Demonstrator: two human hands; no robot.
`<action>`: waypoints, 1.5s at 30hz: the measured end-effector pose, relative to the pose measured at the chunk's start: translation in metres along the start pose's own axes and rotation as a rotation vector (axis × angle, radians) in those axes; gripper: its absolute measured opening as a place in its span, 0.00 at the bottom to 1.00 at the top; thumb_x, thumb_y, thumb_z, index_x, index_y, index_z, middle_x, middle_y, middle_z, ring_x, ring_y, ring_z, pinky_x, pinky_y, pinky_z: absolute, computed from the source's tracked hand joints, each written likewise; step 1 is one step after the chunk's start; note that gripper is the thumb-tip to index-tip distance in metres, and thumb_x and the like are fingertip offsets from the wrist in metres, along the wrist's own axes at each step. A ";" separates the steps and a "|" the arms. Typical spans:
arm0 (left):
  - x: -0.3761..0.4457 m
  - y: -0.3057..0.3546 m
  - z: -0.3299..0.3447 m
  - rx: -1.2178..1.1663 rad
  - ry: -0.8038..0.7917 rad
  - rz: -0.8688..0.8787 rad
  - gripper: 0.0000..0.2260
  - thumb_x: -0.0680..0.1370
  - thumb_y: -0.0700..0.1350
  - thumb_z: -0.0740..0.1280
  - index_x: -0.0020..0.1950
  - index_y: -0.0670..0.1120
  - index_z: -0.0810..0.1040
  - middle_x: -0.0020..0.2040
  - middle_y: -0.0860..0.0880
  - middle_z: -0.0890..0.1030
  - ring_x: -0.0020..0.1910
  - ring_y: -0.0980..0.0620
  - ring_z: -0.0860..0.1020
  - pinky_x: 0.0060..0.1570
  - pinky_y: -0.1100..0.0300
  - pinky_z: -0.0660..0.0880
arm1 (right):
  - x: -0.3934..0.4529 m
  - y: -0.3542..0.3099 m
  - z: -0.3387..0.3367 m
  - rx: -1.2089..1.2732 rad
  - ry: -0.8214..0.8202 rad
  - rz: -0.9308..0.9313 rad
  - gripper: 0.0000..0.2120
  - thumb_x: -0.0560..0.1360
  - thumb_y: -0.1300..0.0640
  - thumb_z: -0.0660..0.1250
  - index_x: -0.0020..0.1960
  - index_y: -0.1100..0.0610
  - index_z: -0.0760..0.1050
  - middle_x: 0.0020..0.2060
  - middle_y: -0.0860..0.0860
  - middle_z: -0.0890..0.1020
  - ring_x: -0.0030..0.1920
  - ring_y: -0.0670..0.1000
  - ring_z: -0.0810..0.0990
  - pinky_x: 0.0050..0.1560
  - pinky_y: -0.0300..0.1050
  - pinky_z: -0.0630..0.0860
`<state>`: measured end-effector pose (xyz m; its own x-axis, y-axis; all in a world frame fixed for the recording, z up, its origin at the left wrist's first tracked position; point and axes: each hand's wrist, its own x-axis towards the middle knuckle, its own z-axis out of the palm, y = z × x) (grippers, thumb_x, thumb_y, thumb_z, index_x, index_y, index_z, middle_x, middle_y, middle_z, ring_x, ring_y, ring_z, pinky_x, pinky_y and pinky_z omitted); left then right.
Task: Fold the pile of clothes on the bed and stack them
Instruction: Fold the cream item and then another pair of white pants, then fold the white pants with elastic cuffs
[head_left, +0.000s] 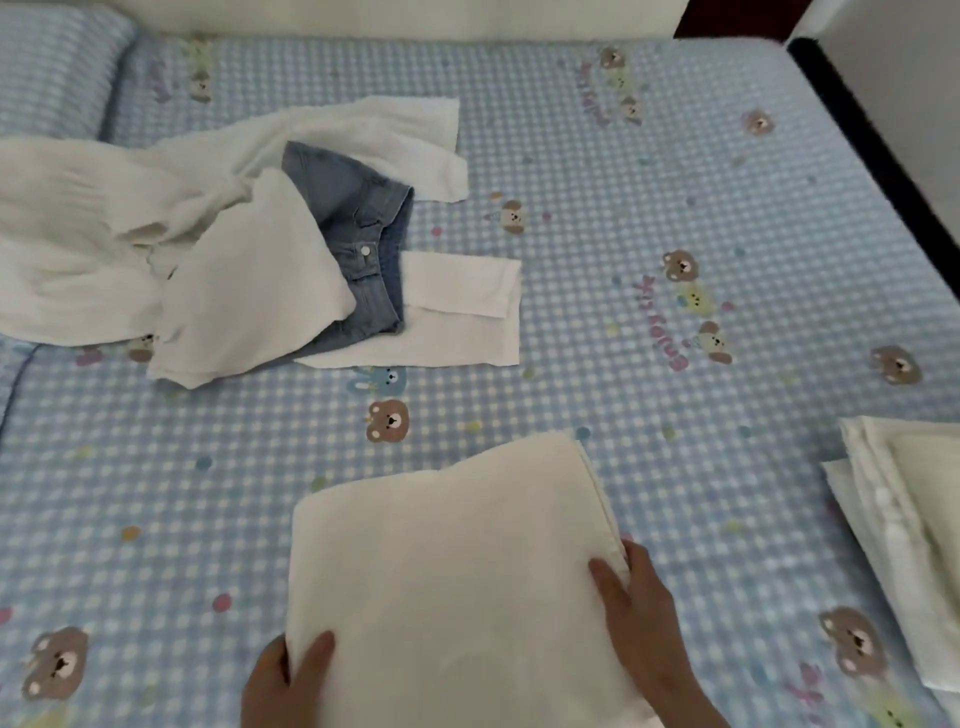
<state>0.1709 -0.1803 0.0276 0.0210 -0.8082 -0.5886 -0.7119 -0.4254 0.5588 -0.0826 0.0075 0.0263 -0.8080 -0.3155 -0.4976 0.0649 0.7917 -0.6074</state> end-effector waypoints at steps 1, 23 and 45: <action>-0.003 0.017 0.014 -0.020 -0.006 0.032 0.11 0.71 0.44 0.74 0.48 0.39 0.79 0.39 0.41 0.79 0.40 0.45 0.76 0.40 0.53 0.71 | 0.012 -0.002 -0.018 0.009 0.024 -0.016 0.16 0.77 0.55 0.64 0.63 0.58 0.69 0.51 0.53 0.80 0.54 0.58 0.79 0.49 0.46 0.71; -0.070 0.391 0.472 -0.365 -0.335 0.332 0.03 0.78 0.40 0.63 0.48 0.40 0.75 0.45 0.43 0.80 0.42 0.44 0.78 0.42 0.53 0.75 | 0.426 0.046 -0.429 0.148 0.306 -0.154 0.13 0.80 0.59 0.58 0.64 0.58 0.68 0.55 0.56 0.78 0.49 0.56 0.77 0.49 0.48 0.73; -0.048 0.233 0.467 0.665 -0.335 0.743 0.24 0.68 0.53 0.68 0.63 0.49 0.78 0.53 0.45 0.81 0.48 0.49 0.82 0.41 0.62 0.78 | 0.419 0.095 -0.350 -0.669 0.395 -0.007 0.33 0.72 0.62 0.68 0.72 0.67 0.58 0.69 0.68 0.64 0.67 0.67 0.64 0.65 0.62 0.65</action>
<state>-0.3236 -0.0510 -0.0866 -0.7021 -0.5772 -0.4170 -0.7100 0.5227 0.4719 -0.6195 0.1332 -0.0229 -0.9641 -0.2112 -0.1609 -0.2066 0.9774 -0.0446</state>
